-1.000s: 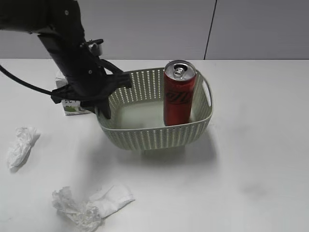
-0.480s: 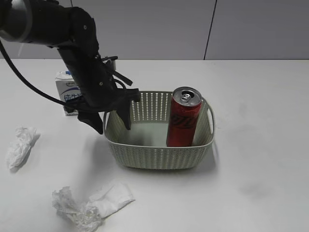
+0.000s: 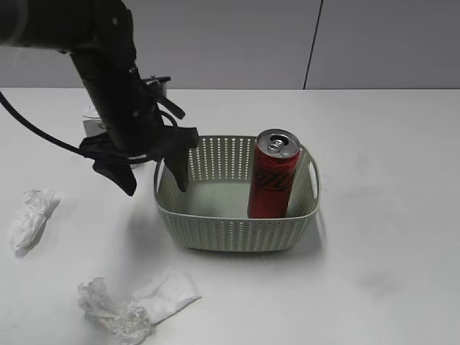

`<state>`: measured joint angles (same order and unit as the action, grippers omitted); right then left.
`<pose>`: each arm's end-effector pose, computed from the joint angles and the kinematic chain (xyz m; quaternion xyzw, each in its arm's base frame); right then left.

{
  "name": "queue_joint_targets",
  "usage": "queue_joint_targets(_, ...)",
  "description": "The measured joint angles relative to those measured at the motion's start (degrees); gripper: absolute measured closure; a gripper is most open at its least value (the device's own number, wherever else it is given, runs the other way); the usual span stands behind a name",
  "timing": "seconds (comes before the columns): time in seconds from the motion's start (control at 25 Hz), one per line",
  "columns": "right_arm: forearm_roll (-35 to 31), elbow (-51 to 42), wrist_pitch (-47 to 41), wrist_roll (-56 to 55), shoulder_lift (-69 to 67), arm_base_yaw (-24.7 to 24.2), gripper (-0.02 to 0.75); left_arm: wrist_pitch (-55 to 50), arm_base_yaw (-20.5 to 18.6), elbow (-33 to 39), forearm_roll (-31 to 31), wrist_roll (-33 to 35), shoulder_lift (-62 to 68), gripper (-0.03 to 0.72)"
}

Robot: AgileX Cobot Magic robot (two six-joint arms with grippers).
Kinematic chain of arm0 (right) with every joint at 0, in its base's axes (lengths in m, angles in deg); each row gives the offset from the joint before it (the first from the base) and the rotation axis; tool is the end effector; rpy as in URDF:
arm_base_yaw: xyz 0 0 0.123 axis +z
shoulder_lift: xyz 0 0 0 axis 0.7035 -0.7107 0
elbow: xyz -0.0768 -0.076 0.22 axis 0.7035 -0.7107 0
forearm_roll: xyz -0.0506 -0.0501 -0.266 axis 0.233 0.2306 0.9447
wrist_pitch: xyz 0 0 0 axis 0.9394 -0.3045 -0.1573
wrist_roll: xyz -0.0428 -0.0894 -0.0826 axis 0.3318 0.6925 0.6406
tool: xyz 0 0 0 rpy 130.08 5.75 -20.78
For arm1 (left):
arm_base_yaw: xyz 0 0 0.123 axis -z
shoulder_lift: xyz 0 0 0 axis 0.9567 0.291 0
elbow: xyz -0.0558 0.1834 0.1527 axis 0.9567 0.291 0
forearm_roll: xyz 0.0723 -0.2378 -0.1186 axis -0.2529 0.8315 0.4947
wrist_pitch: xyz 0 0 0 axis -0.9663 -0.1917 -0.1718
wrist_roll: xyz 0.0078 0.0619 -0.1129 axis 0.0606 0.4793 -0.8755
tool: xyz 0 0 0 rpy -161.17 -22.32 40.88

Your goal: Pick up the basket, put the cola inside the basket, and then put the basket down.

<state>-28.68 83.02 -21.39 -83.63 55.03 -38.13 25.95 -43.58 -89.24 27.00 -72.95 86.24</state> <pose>0.1047 0.0121 0.2560 -0.0634 0.8415 0.0212 0.5361 0.3339 -0.2239 0.0937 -0.0715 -0.9900 0.1185 0.0271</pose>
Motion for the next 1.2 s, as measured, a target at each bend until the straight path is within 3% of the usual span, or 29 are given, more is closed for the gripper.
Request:
queue_joint_targets(0.32,0.0,0.0,0.0,0.0,0.0,0.0,0.154,-1.2,-5.5,-1.1,-4.1,0.6,-9.6,0.037)
queue_joint_targets(0.44,0.0,0.0,0.0,0.0,0.0,0.0,0.154,-4.2,-9.4,-1.1,-8.7,2.7,-13.2,0.041)
queue_joint_targets(0.64,0.0,0.0,0.0,0.0,0.0,0.0,0.154,-8.2,-15.4,-1.1,-21.7,4.2,-17.1,0.054)
queue_joint_targets(0.8,0.0,0.0,0.0,0.0,0.0,0.0,0.154,-8.3,-19.3,0.5,-22.1,4.4,-20.8,0.125)
queue_joint_targets(1.0,0.0,0.0,0.0,0.0,0.0,0.0,0.154,-8.3,-20.4,7.9,-22.9,4.4,-28.2,0.226)
queue_joint_targets(1.2,0.0,0.0,0.0,0.0,0.0,0.0,0.155,-8.4,-20.4,20.2,-22.5,4.4,-39.0,0.247)
